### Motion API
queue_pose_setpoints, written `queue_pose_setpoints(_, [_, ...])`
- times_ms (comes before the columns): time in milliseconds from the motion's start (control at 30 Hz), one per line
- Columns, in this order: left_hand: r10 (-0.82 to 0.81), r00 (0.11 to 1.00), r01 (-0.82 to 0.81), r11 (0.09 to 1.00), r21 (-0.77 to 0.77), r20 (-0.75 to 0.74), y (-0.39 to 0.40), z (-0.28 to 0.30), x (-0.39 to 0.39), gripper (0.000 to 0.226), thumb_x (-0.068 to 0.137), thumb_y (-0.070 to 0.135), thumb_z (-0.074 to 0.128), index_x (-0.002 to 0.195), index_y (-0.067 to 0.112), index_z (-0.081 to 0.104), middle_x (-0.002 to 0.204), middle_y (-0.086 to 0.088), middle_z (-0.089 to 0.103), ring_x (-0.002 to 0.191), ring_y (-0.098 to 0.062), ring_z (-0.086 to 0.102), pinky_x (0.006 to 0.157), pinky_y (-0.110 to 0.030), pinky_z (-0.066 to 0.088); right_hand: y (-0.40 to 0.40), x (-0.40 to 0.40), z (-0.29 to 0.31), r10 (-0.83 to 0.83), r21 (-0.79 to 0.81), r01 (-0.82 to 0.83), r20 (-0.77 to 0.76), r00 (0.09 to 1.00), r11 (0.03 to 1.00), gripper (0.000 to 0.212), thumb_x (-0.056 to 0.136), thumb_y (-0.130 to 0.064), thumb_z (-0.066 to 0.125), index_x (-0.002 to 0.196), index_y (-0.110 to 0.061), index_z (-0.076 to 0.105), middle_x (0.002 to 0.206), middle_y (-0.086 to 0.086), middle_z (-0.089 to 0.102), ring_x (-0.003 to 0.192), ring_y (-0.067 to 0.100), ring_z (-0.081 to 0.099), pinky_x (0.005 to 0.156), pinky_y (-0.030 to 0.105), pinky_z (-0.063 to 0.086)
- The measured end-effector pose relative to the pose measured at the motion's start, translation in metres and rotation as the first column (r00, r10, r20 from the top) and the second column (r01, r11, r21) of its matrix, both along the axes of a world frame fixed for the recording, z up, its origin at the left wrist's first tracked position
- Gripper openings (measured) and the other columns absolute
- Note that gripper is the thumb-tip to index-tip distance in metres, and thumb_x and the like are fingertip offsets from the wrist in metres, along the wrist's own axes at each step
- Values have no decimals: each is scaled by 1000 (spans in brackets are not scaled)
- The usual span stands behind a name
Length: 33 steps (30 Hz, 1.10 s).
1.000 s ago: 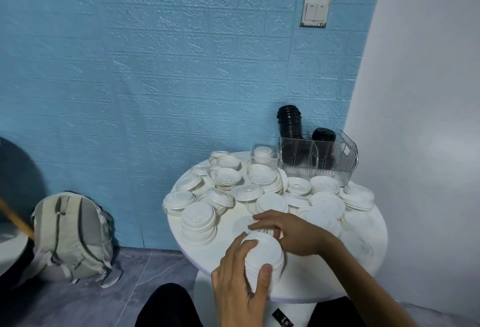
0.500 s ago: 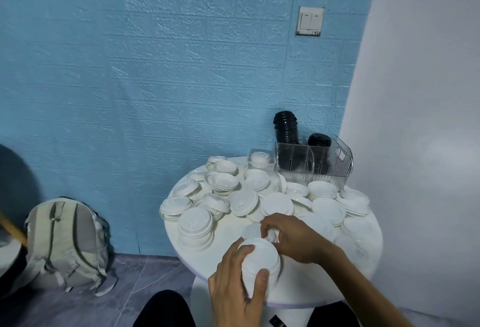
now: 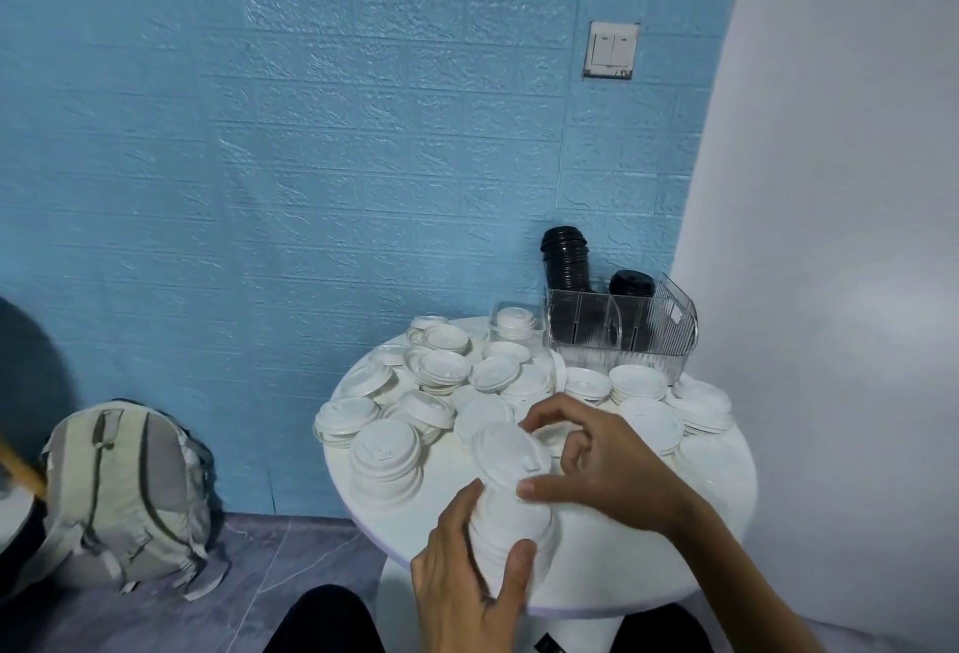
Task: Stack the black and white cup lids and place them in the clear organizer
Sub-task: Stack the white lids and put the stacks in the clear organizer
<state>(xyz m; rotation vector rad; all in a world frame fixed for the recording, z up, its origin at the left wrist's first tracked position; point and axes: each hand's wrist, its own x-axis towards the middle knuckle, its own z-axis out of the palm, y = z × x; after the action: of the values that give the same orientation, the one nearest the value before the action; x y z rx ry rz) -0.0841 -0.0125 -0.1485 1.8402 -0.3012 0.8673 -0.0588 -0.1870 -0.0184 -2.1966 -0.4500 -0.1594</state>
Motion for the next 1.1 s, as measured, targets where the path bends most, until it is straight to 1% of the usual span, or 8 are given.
queue_pose_setpoints(133, [2,999,-5,997,-82,-33,-1,-6,-1,91,69,76,67,149,61,25,128,25,65,112,-16,70,91,-46,58,7,-9,-13,32,-109,-33,-11,999,994,58,65,-44,92,116,-41,65,112,-25,63,70,3,54,71,17,48])
queue_pose_setpoints(233, [35,999,-35,997,-70,-6,-3,-2,-1,85,74,88,54,149,63,23,128,29,62,112,-11,66,94,-36,53,9,-8,-26,68,-146,-74,-49,996,986,58,66,-51,87,120,-46,68,113,-21,56,83,0,53,79,12,42])
queue_pose_setpoints(333, [19,1000,-19,1000,9,3,-3,0,-1,59,87,76,52,142,58,41,132,14,65,120,5,56,100,-12,41,9,-10,-35,60,-91,-67,-74,995,994,53,66,-54,86,116,-47,71,117,-18,53,105,0,55,87,10,39])
queue_pose_setpoints(433, [-11,999,12,1000,24,-30,-5,0,2,55,81,63,61,133,49,51,131,13,66,122,15,51,97,-11,42,12,-11,-44,55,15,-54,-67,996,998,46,69,-48,88,112,-38,74,120,-24,58,120,-3,55,98,11,38])
queue_pose_setpoints(500, [-12,1000,13,999,31,-27,-5,0,2,57,77,59,63,131,45,52,132,14,66,121,18,49,92,-16,44,15,-12,-53,57,110,-50,-58,997,993,43,70,-42,89,110,-35,75,122,-24,62,122,-1,58,102,15,41])
queue_pose_setpoints(600, [-28,1000,28,999,28,-7,-5,-1,2,56,74,57,64,128,43,55,133,18,65,122,22,47,94,-8,41,19,-15,-60,30,184,-21,-50,998,983,43,69,-40,88,109,-36,75,123,-22,65,123,1,58,104,20,43])
queue_pose_setpoints(900, [-26,999,28,996,81,-27,-6,1,-4,54,72,53,65,124,51,52,133,20,63,121,20,46,89,-24,43,17,-16,-73,30,248,-27,-10,999,968,48,67,-43,89,112,-30,77,124,-20,68,125,1,57,102,14,41])
queue_pose_setpoints(1100, [-31,999,33,996,86,-25,-7,-2,-3,55,69,61,66,122,49,54,134,19,62,121,25,41,90,-24,41,7,1,-50,35,131,-35,1,999,991,38,76,-55,78,107,-33,78,117,-22,69,117,-1,61,99,17,44])
